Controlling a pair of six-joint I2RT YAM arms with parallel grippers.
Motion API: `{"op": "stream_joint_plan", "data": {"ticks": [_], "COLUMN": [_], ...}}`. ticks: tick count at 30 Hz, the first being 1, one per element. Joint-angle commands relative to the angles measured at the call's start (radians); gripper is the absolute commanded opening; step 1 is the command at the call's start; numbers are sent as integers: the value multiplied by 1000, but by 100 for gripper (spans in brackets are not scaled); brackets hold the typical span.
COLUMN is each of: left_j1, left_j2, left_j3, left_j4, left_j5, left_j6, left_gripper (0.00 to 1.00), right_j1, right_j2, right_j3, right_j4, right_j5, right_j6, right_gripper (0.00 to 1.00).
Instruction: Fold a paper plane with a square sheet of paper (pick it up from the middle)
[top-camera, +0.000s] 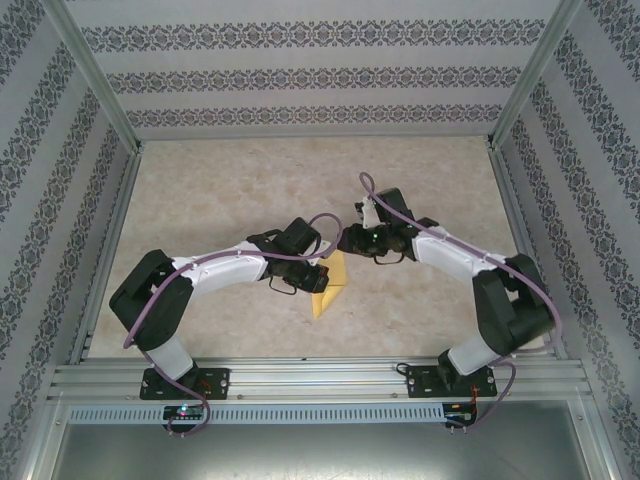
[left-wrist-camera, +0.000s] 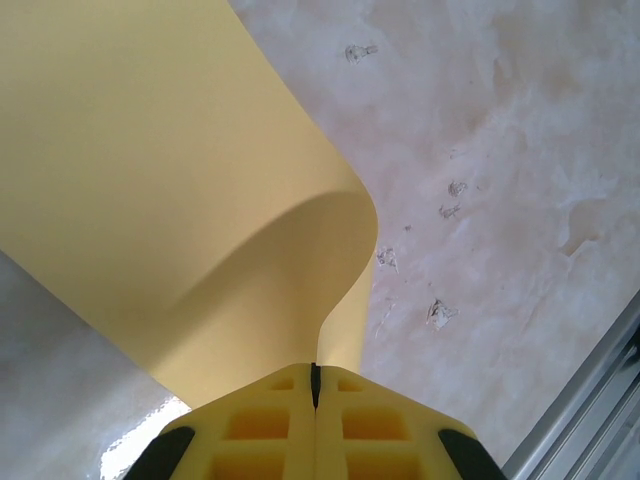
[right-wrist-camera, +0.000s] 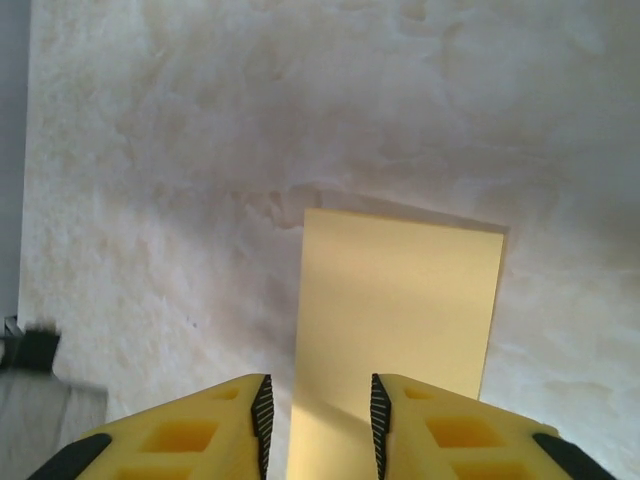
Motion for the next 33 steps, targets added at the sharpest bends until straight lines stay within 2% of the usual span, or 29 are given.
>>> {"op": "stream_joint_plan", "data": {"ticks": [1,7,12,18,27,29,32,33], "left_j1": [23,37,52,76,100,102,102,102], "left_j2": [-13,-15,-28,-59,-60,-51,-40,-37], "left_j3": [30,47,60,59,69,80,91,93], "left_j4": [-35,-70,-134,-180,-200,-203,-202,-201], "left_j5": [11,58,125,150,190,196,213,217], "left_j6": [42,76,140,172,193,198,199,200], "left_gripper": [0,0,0,0,0,0,0,0], "right_j1": [-5,58,158,172,146,147,140,132], "right_j2": [-72,-148,-151,-165,-117,-114,-91,-81], "right_j3": [-104,-301,-348,-366,-364,-350,-343,-341], "right_j4": [125,382,437,473,440,378,352,362], "right_j5": [-14,-19,-22,-43,-261,-243,-151,-166], "right_j6": [-122,-269,-439,-586,-671,-714,-733,-732], "right_gripper": [37,38,40,43,44,45,46,46]}}
